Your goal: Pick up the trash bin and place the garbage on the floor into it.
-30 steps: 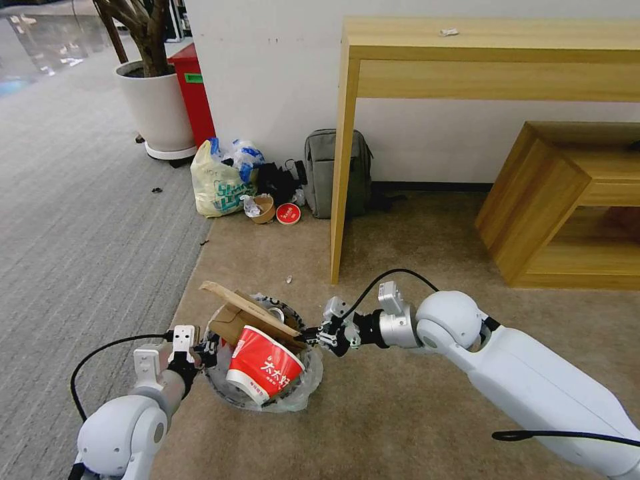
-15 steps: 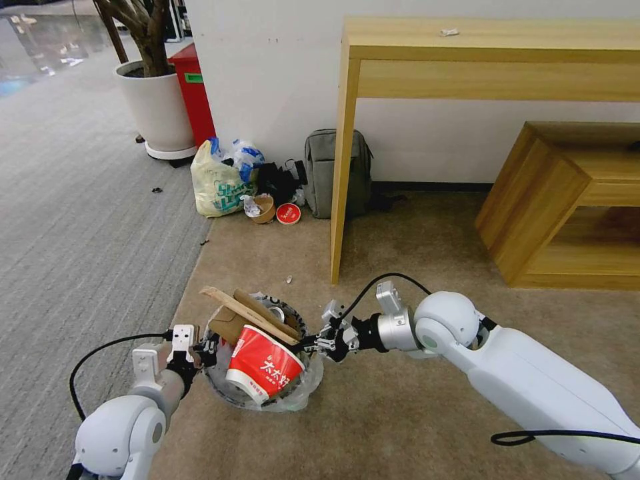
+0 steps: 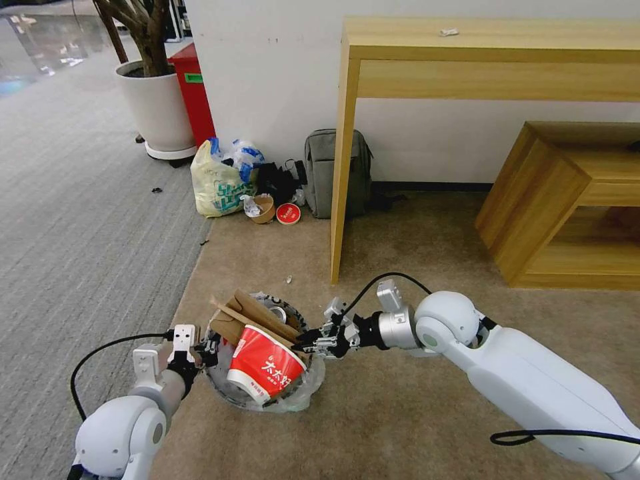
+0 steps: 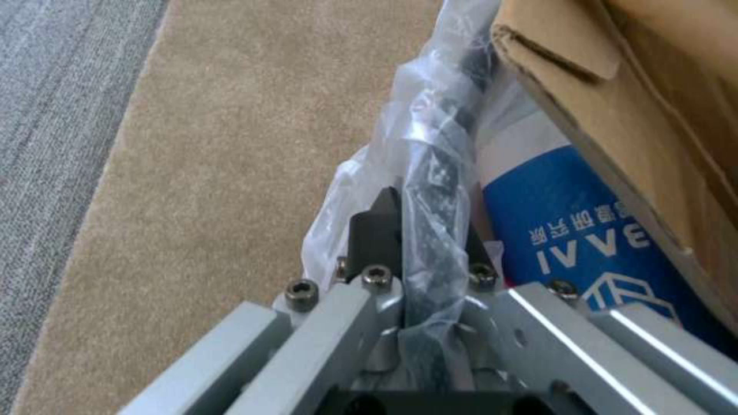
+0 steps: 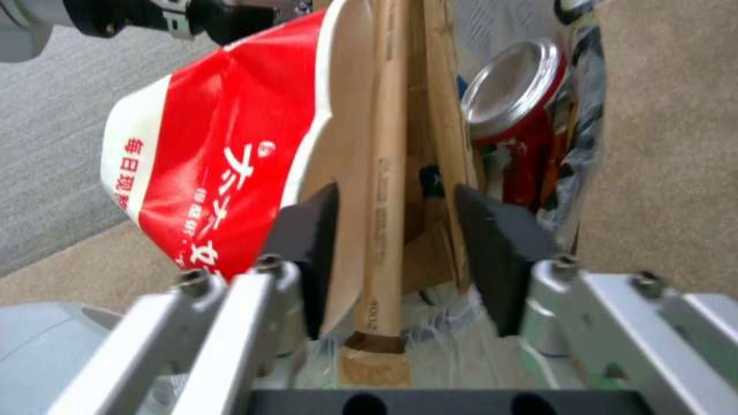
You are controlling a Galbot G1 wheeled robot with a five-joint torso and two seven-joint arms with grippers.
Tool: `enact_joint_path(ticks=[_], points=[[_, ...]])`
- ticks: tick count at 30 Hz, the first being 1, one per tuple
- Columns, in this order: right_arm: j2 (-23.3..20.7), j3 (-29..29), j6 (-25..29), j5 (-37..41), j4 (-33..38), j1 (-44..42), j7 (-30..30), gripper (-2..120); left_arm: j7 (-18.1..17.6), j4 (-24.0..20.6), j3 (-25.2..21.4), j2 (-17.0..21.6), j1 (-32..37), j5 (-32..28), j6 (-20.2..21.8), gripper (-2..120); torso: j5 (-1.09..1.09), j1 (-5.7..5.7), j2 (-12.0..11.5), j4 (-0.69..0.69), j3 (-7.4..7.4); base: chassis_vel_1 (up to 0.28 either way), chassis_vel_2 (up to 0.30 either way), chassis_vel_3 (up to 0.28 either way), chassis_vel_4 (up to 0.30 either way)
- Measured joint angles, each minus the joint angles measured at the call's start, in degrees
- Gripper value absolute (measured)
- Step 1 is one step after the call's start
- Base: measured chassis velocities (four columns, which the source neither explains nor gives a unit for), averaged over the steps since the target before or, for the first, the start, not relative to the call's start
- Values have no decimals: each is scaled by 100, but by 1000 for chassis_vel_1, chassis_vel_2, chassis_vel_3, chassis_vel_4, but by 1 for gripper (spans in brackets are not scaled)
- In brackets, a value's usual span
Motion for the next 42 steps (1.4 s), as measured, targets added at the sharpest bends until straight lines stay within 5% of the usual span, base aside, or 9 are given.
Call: enact_joint_path(ticks=[9, 15, 27, 35, 42], points=[[-1, 324, 156, -73, 187, -65, 69, 72, -12, -1, -39, -16, -2, -6, 8, 0, 0, 0, 0, 0, 0, 0, 0, 0, 0], [80, 943, 734, -61, 421, -554, 912, 98, -18, -1, -101, -89, 10, -24, 8, 0, 0, 0, 0, 0, 0, 0, 0, 0, 0], [772, 2174, 2066, -1255, 501, -2063, 2877, 100, -52, -30, -211, -138, 59, -86, 9, 0, 0, 0, 0, 0, 0, 0, 0, 0, 0], [1135, 3259, 3141, -2731, 601, -3143, 2890, 100, -144, 49, -257, -41, 25, -189, 34, 0, 1, 0, 0, 0, 0, 0, 0, 0, 0], [1289, 3962, 3633, -3117, 773, -3961, 2667, 100, -207, 151, -202, -63, -19, -197, 34, 0, 0, 0, 1, -1, 0, 0, 0, 0, 0]])
